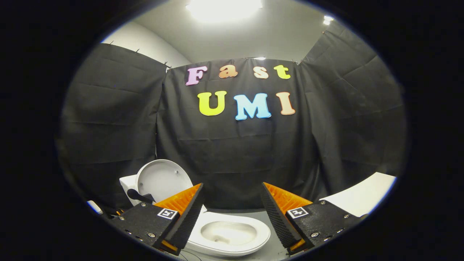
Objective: Open the toilet lid.
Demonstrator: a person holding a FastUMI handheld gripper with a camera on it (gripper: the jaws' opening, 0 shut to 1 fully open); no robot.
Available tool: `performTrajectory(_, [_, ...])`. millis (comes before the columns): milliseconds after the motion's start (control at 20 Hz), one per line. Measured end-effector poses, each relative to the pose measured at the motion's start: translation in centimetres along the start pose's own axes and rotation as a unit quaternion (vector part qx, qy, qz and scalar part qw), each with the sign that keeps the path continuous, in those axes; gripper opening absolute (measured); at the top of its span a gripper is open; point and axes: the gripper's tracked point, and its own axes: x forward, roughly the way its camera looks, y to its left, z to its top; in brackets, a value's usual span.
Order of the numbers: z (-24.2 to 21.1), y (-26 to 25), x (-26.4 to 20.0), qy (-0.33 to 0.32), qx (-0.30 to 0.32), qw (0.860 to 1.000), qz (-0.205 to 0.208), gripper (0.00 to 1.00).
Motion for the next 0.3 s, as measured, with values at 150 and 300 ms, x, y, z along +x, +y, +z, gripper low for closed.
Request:
performTrajectory(150, [1.0,-0.9,-0.8,-0.009,0.013,1.000,-0.007,0.94])
performTrajectory(300, [1.4,-2.7,-1.4,-0.014,0.034,0.999,-0.033,0.94])
